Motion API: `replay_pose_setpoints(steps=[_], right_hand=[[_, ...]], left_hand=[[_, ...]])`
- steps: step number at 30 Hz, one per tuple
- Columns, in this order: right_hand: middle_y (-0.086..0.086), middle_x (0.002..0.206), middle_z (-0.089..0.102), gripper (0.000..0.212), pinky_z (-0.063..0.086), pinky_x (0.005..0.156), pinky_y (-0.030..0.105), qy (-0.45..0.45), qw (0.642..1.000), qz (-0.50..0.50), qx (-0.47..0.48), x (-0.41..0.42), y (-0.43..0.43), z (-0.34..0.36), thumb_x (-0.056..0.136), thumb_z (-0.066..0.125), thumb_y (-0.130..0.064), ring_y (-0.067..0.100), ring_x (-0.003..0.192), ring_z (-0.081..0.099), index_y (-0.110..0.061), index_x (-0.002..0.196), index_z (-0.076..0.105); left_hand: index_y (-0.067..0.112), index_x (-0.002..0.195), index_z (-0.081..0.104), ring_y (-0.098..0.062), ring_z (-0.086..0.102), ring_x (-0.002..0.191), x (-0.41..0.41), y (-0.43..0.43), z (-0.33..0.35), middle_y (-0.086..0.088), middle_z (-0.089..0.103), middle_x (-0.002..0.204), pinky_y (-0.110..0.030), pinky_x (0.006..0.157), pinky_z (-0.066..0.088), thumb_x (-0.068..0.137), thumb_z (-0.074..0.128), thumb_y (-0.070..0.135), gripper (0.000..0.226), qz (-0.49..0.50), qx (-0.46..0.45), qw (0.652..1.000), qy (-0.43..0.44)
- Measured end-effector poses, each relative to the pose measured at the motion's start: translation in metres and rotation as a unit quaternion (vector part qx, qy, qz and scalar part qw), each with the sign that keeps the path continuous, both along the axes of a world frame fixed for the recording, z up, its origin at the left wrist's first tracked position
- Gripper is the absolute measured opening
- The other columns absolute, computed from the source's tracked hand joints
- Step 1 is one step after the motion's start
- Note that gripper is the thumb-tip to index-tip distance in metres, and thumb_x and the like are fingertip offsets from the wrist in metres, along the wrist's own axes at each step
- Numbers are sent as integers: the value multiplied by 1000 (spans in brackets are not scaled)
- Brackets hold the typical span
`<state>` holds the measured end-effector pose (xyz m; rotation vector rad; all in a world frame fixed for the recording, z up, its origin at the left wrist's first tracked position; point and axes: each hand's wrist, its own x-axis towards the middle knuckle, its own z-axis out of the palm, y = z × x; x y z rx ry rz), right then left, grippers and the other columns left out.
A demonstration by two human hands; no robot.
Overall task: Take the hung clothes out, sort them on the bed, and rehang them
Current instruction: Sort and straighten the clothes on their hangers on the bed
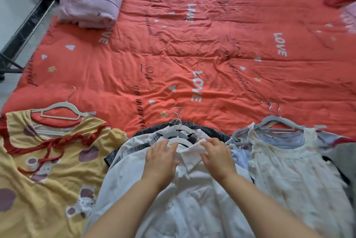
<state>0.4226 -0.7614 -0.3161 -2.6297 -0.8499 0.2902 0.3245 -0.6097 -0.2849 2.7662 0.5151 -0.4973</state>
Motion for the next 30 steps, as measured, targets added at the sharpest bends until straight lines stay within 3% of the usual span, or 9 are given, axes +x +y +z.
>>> replay_pose_setpoints(steps=[7, 11, 13, 23, 30], right_hand=[[3, 87, 68, 41, 54, 58, 31, -48, 997, -40, 35, -47, -38, 79, 48, 86, -6, 26, 74, 67, -14, 86, 72], [8, 115, 59, 36, 46, 85, 39, -1, 995, -96, 2, -78, -67, 119, 81, 66, -15, 32, 104, 56, -14, 116, 64], [7, 121, 55, 36, 42, 89, 37, 0, 993, -115, -10, -89, -83, 134, 87, 60, -19, 30, 110, 51, -15, 123, 59], [2, 125, 50, 38, 38, 94, 30, -19, 984, -173, -29, -81, -176, 168, 92, 54, -25, 23, 115, 47, -21, 129, 54], [1, 122, 51, 36, 38, 95, 30, 13, 986, -163, -44, 0, -246, 143, 92, 55, -25, 22, 116, 47, -19, 127, 56]], left_hand=[[29, 143, 26, -20, 19, 139, -17, -29, 66, -2, 24, 151, -35, 112, 14, 95, 43, 33, 52, -64, 11, 997, -49], [28, 142, 30, -20, 25, 136, -32, -49, 98, -1, 31, 147, -32, 108, 19, 93, 44, 26, 51, -95, 12, 993, -75], [28, 142, 32, -19, 28, 135, -35, -59, 111, -1, 34, 146, -31, 107, 20, 93, 44, 25, 50, -107, 9, 990, -93], [28, 143, 30, -19, 30, 133, -8, -132, 135, 2, 36, 144, -33, 107, 20, 95, 44, 33, 50, -157, -16, 980, -117], [30, 143, 29, -17, 33, 131, 63, -193, 118, 6, 38, 140, -30, 105, 22, 95, 44, 32, 50, -141, -17, 983, -112]])
